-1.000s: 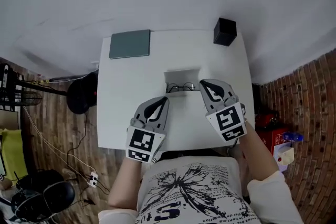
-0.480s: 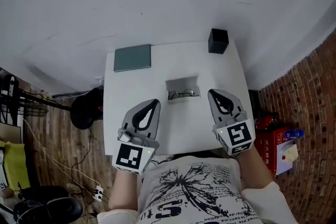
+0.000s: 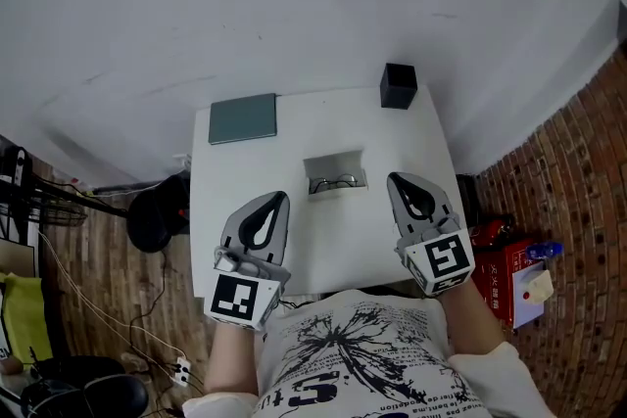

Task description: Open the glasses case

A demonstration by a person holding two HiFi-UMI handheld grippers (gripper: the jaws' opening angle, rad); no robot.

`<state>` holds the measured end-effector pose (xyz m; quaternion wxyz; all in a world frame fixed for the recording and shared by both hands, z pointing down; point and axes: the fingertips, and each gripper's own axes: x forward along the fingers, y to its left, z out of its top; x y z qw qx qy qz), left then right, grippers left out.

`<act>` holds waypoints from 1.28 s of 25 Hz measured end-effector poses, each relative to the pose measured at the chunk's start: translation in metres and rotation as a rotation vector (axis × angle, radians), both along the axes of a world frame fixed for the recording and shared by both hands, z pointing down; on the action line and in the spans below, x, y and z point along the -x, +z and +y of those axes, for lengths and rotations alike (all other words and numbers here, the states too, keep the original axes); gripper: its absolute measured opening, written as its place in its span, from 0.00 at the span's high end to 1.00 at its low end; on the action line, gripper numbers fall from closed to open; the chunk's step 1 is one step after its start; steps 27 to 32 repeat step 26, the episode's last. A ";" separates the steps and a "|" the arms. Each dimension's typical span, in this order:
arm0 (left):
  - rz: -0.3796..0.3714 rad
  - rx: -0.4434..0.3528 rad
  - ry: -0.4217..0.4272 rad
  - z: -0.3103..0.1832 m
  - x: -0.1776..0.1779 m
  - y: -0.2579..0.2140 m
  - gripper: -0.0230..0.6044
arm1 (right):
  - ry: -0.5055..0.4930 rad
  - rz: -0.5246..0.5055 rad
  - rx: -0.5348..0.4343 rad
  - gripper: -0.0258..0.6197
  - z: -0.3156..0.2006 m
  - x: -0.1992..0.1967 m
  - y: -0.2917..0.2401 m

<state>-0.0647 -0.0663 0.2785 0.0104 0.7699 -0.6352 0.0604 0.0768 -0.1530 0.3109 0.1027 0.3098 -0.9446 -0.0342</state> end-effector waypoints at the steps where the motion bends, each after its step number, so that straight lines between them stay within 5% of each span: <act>1: 0.018 -0.020 -0.004 -0.002 -0.001 -0.003 0.94 | -0.002 0.001 -0.001 0.94 0.000 0.000 0.000; 8: -0.016 0.024 -0.008 -0.006 0.001 0.004 0.94 | 0.003 -0.009 0.017 0.94 -0.004 0.001 0.002; 13: 0.016 -0.048 -0.017 -0.011 0.000 -0.002 0.94 | 0.014 -0.016 0.020 0.94 -0.007 0.001 0.004; 32: 0.041 -0.030 -0.030 -0.013 0.008 0.004 0.94 | -0.018 0.002 -0.014 0.94 -0.005 0.015 0.007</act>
